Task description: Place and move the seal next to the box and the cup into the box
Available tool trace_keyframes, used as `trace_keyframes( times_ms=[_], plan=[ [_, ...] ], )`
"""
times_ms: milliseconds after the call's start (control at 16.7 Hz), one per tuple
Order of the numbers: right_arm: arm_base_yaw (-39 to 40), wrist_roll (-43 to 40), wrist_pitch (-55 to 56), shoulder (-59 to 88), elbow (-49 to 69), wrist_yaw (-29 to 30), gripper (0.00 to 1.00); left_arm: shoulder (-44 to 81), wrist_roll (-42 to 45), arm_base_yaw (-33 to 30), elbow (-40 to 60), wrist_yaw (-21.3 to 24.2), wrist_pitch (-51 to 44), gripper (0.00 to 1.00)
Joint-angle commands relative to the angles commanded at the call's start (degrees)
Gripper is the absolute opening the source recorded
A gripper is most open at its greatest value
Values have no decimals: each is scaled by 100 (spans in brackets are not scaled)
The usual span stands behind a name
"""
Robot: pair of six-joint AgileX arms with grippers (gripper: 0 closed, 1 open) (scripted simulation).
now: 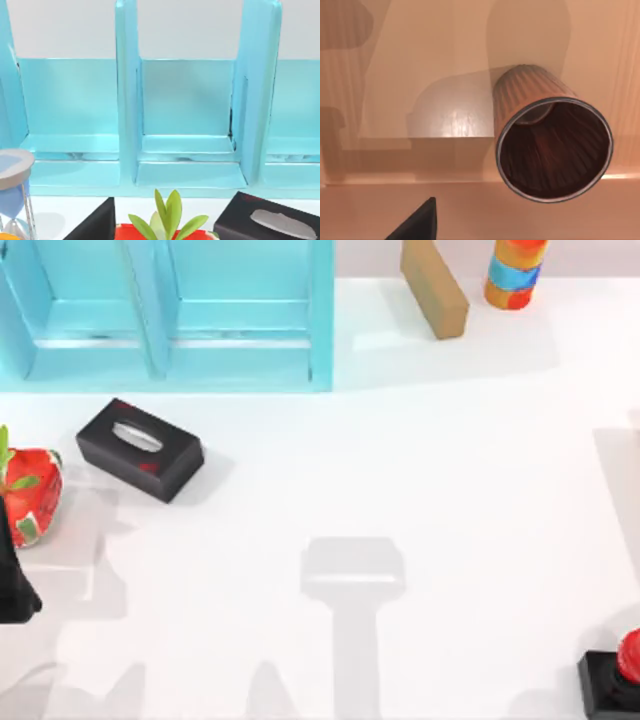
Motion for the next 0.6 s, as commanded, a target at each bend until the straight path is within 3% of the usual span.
trace_keyframes(
  times_ms=[600],
  plan=[
    [-5, -3, -856, -152, 717, -5, 100, 0, 0, 0, 0, 0, 0, 100]
  ],
)
